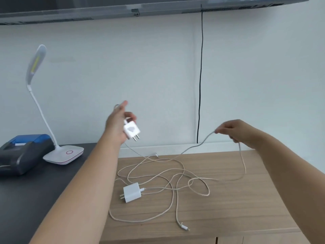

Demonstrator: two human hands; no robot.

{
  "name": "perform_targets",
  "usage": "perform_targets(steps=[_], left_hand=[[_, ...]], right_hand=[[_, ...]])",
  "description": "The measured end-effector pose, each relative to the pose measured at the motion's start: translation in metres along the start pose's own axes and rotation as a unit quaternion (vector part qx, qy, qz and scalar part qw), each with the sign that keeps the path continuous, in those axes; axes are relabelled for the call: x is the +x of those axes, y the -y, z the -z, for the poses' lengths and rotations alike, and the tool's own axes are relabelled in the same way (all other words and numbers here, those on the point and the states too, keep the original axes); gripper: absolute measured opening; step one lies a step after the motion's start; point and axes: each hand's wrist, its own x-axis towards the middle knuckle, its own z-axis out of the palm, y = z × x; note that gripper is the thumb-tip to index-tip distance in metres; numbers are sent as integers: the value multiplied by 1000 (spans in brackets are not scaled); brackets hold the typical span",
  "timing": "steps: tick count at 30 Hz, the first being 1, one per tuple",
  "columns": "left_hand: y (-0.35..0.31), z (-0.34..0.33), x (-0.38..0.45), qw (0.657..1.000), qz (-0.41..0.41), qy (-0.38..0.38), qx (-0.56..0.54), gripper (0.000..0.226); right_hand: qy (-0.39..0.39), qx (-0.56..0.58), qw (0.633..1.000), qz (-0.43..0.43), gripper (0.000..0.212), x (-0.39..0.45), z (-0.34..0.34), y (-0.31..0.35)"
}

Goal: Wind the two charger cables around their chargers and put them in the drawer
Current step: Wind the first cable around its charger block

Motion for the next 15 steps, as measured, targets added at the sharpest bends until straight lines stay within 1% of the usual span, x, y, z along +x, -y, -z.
perform_targets(steps=[3, 5, 7, 9, 11, 13, 15], left_hand=[[24, -31, -20, 985, 11, 115, 131, 23], [38, -49, -35, 966, 10, 166, 196, 27], [45, -63, -50, 954, 21, 198, 222, 28], [47, -72, -60, 957, 61, 207, 193, 27], [48, -74, -64, 962, 121, 210, 129, 27], [47, -72, -66, 958, 172, 217, 75, 29], [44, -67, -66, 954, 199, 216, 52, 30]], right_hand=[[28, -19, 995, 90, 18, 2, -20, 50], [40, 0, 990, 138, 19, 3, -33, 78], [24, 11, 985, 168, 19, 7, -42, 96], [-15, 5, 985, 174, 20, 11, -49, 102], [-46, 2, 985, 169, 20, 14, -52, 99], [-64, 3, 986, 156, 23, 16, -53, 91], [-75, 6, 988, 138, 26, 16, -51, 80]])
